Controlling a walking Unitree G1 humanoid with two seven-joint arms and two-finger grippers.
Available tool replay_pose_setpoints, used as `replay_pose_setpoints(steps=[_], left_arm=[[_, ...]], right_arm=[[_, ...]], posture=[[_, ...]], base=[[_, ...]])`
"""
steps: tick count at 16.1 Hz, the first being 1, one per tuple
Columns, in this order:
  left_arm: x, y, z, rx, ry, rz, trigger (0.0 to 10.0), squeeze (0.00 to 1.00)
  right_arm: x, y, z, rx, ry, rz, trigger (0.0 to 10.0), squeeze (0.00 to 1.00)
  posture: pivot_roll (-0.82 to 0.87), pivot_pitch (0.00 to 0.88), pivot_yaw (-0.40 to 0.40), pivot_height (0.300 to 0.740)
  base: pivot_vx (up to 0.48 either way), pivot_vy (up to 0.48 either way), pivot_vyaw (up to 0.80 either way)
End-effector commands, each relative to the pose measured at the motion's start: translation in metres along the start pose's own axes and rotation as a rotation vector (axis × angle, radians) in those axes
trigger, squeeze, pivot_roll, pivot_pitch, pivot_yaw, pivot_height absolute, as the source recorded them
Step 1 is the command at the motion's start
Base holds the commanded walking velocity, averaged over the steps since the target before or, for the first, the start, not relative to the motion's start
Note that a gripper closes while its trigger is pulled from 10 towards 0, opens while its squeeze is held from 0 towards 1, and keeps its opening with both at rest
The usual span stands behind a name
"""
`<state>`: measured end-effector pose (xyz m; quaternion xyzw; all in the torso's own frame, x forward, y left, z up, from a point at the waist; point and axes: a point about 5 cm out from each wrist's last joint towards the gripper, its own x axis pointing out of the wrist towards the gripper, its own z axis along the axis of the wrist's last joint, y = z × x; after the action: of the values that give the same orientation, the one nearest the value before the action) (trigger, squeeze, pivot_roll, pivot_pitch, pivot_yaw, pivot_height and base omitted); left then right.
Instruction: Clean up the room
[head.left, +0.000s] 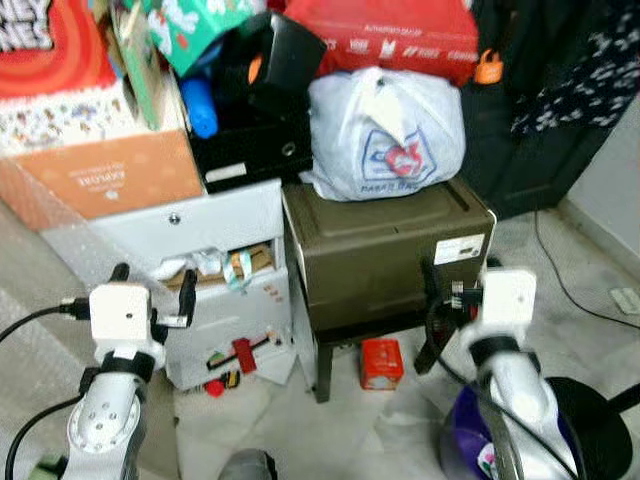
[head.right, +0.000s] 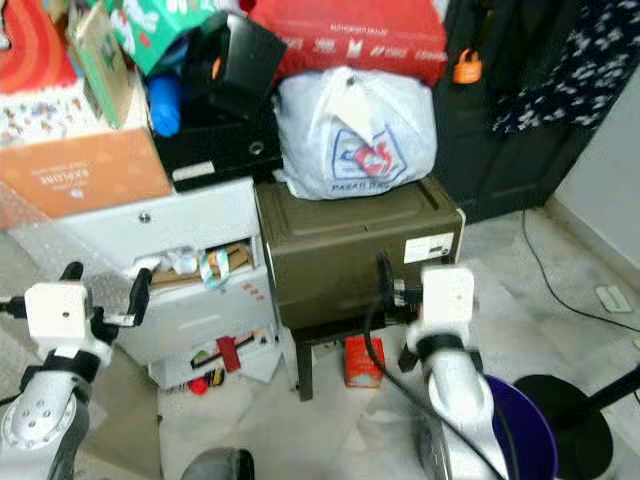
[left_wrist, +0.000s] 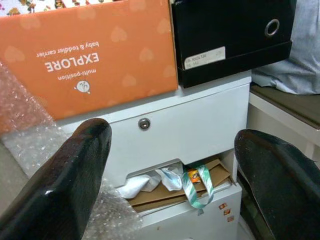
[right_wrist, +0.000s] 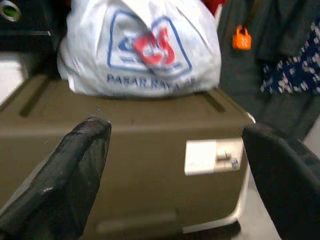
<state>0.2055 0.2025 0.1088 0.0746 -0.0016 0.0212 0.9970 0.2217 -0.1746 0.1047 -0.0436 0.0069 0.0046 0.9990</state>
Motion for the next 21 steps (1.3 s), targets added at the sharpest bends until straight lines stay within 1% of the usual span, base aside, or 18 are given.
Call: replay_pose_setpoints(steps=[1,2,4,6,8,9,11,14,15,17,18,19,20,21], left_arm=[[0.003,-0.005,0.002,0.000,-0.007,-0.022,10.0,0.00],[0.008,-0.010,0.002,-0.004,-0.009,-0.045,10.0,0.00],[0.016,-0.018,0.001,-0.016,-0.014,-0.076,10.0,0.00],[0.026,-0.025,0.005,-0.028,-0.031,-0.096,10.0,0.00],[0.029,-0.030,0.002,-0.042,-0.023,-0.112,10.0,0.00],[0.028,-0.032,0.002,-0.052,-0.018,-0.117,10.0,0.00],[0.028,-0.035,0.001,-0.044,-0.012,-0.129,10.0,0.00],[0.026,-0.034,0.000,-0.030,-0.006,-0.141,10.0,0.00],[0.023,-0.036,-0.007,-0.028,0.015,-0.146,10.0,0.00],[0.018,-0.039,-0.012,-0.012,0.037,-0.175,10.0,0.00],[0.017,-0.039,-0.013,-0.009,0.041,-0.179,10.0,0.00],[0.013,-0.035,-0.019,-0.004,0.061,-0.187,10.0,0.00],[0.007,-0.031,-0.025,0.009,0.078,-0.190,10.0,0.00],[0.006,-0.030,-0.027,0.012,0.084,-0.191,10.0,0.00]], right_arm=[[-0.001,0.001,0.007,-0.019,-0.014,-0.008,10.0,0.00],[-0.001,0.001,0.007,-0.059,-0.007,0.000,10.0,0.00],[-0.006,0.004,0.002,-0.045,0.013,0.013,10.0,0.00],[-0.002,0.005,0.001,-0.051,0.013,0.022,10.0,0.00],[0.003,0.005,0.001,-0.056,0.006,0.025,10.0,0.00],[0.005,0.005,0.001,-0.056,0.006,0.025,10.0,0.00],[0.009,0.006,0.003,-0.057,-0.007,0.030,10.0,0.00],[0.011,0.004,0.006,-0.060,-0.015,0.031,10.0,0.00],[0.011,0.003,0.005,-0.078,-0.012,0.046,10.0,0.00],[0.012,0.000,0.003,-0.087,-0.006,0.043,10.0,0.00],[0.012,-0.001,0.003,-0.088,-0.005,0.041,10.0,0.00],[0.011,-0.003,0.000,-0.081,0.010,0.024,10.0,0.00],[0.007,-0.006,-0.004,-0.085,0.025,0.014,10.0,0.00],[0.004,-0.007,-0.006,-0.094,0.033,0.012,10.0,0.00]], posture=[[-0.02,0.000,0.016,0.740],[-0.03,0.000,0.021,0.740],[-0.05,0.000,0.029,0.740],[-0.06,0.000,0.035,0.740],[-0.06,0.000,0.037,0.740],[-0.06,0.000,0.037,0.740],[-0.05,0.000,0.037,0.740],[-0.05,0.000,0.032,0.740],[-0.05,0.000,0.024,0.740],[-0.05,0.000,0.026,0.740],[-0.05,0.000,0.026,0.740],[-0.05,0.000,0.030,0.740],[-0.05,0.000,0.032,0.740],[-0.05,0.000,0.033,0.740]], base=[[0.000,0.000,0.00],[0.000,0.000,0.80],[0.000,0.000,0.80],[0.000,0.000,0.80],[0.000,0.000,0.80],[0.000,0.000,0.80],[0.000,0.000,0.80],[0.000,0.000,0.80],[0.000,0.000,0.80],[0.000,0.000,0.60],[0.000,0.000,0.59],[0.000,0.000,0.54],[0.000,0.000,0.58],[0.000,0.000,0.49]])
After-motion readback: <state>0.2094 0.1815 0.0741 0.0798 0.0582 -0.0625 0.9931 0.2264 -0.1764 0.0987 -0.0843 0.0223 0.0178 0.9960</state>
